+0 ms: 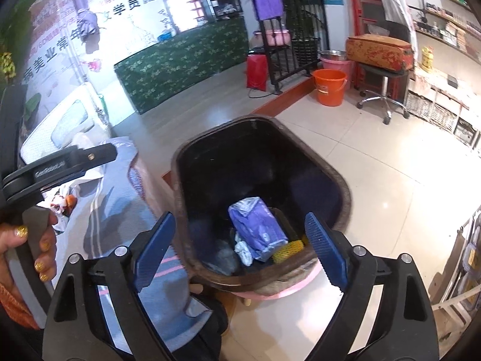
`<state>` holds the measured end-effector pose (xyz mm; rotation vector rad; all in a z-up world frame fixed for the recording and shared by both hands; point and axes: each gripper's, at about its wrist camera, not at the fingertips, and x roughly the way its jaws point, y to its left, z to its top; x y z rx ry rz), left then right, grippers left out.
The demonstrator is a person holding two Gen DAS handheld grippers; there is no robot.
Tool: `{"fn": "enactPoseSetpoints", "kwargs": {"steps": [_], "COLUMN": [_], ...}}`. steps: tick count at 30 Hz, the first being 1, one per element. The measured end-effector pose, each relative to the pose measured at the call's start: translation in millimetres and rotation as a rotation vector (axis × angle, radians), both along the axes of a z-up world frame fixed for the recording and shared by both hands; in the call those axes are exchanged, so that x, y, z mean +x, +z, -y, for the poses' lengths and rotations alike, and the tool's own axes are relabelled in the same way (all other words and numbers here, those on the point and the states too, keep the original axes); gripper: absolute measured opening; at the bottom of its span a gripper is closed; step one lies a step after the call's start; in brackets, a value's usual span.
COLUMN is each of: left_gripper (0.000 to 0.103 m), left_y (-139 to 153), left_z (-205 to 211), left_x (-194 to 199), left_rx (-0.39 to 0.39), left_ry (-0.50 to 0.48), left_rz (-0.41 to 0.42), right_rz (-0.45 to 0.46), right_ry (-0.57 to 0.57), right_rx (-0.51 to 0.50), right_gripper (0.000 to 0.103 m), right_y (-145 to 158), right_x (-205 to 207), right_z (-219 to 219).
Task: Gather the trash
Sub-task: 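Move both tools back over the trash on the bed, then grasp the white printed paper bag with the left tool while the right tool grasps the white plastic bag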
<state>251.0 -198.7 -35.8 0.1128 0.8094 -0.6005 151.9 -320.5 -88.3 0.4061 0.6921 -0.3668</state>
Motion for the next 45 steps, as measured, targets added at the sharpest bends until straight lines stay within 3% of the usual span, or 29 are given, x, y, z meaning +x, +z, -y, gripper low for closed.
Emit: {"fn": "enactPoseSetpoints", "kwargs": {"steps": [9, 13, 20, 27, 36, 45], "left_gripper": [0.094, 0.094, 0.092, 0.085, 0.083, 0.082], "left_y": [6.7, 2.2, -4.8, -11.3, -18.3, -21.2], "left_z": [-75.4, -117.7, -191.1, -243.3, -319.9, -374.6], "left_x": [0.8, -0.1, -0.9, -9.8, -25.8, -15.9], "left_rx": [0.006, 0.049, -0.017, 0.012, -0.05, -0.087], "left_ry": [0.188, 0.303, 0.483, 0.562, 0.729, 0.775], "left_rz": [0.035, 0.062, 0.015, 0.01, -0.04, -0.062], "right_rz": [0.01, 0.02, 0.027, 0.034, -0.004, -0.022], "right_ry": [0.143, 0.217, 0.333, 0.423, 0.589, 0.713], "right_rx": [-0.006, -0.012, -0.025, -0.018, 0.037, 0.032], "right_gripper": [0.089, 0.089, 0.089, 0.089, 0.089, 0.088], "right_y": [8.7, 13.1, 20.1, 24.1, 21.6, 17.8], "right_x": [35.7, 53.3, 81.2, 98.4, 123.7, 155.9], "right_z": [-36.2, -56.1, -90.5, -125.6, -188.6, -250.9]}}
